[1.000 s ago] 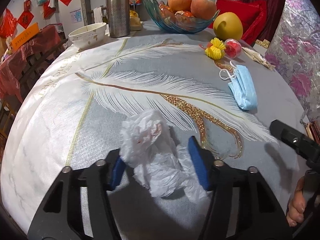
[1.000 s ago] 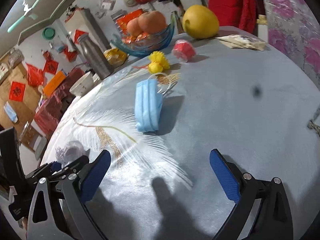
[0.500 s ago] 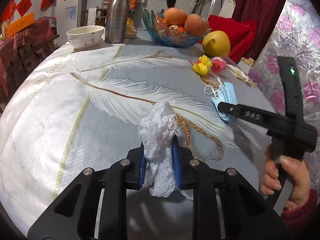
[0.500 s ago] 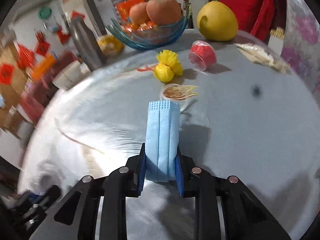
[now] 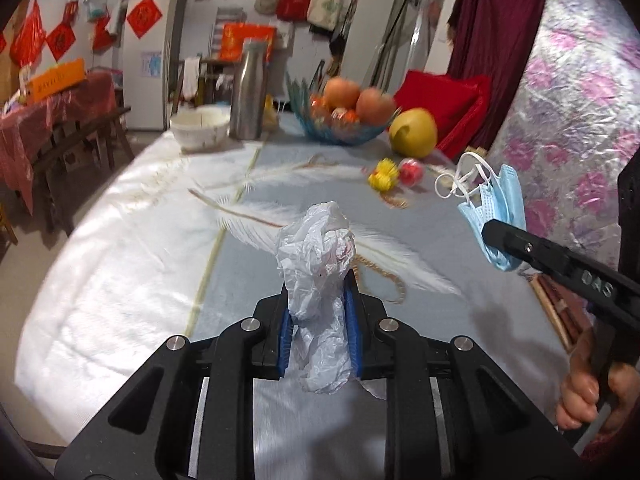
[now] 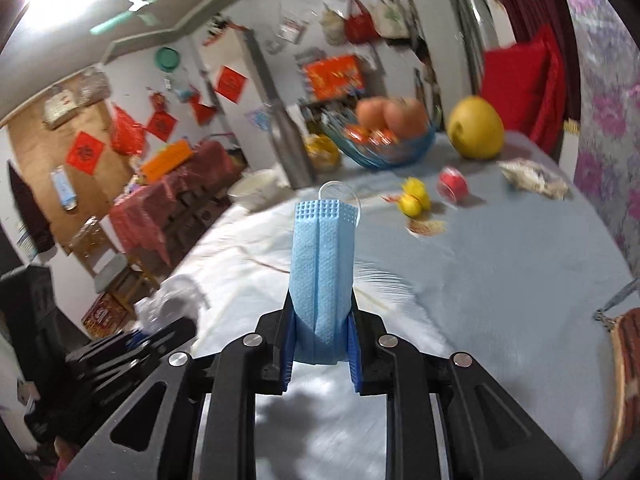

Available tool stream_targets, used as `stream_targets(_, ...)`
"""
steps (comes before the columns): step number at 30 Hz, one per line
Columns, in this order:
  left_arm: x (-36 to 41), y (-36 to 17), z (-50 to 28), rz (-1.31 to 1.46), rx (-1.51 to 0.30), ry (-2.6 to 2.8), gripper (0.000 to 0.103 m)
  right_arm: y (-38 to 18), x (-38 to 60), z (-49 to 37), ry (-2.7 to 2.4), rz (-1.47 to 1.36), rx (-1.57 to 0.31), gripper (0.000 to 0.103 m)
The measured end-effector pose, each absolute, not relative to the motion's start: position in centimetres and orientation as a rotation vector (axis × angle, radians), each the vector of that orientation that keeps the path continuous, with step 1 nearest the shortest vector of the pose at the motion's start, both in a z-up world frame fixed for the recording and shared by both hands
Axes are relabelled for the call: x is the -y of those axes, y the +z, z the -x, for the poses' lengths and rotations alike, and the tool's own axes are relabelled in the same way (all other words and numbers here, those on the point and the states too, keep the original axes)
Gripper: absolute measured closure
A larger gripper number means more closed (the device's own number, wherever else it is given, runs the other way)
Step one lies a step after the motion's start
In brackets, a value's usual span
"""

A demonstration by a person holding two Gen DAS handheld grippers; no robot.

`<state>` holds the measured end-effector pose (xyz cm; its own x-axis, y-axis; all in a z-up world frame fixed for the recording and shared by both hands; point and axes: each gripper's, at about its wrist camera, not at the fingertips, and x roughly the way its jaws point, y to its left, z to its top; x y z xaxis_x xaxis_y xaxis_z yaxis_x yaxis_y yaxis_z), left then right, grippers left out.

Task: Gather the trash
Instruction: 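Lift the white plastic and blue mask and carry both toward the red basket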

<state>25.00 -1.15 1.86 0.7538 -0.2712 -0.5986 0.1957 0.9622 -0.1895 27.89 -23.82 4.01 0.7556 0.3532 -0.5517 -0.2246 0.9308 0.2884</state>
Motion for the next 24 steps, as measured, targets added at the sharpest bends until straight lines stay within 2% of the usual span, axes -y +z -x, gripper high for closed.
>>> stream_targets(15,1.5,8.7,-10.2,0.059,-0.428,-0.261,0.079,10.9,22.4,-10.5,0.425,-0.12,-0.441,0.08)
stream_targets(24,1.4,8.4,-3.2,0.032,-0.373,-0.277,0.079,11.5,22.0,-1.9,0.466,-0.086,-0.389,0.08)
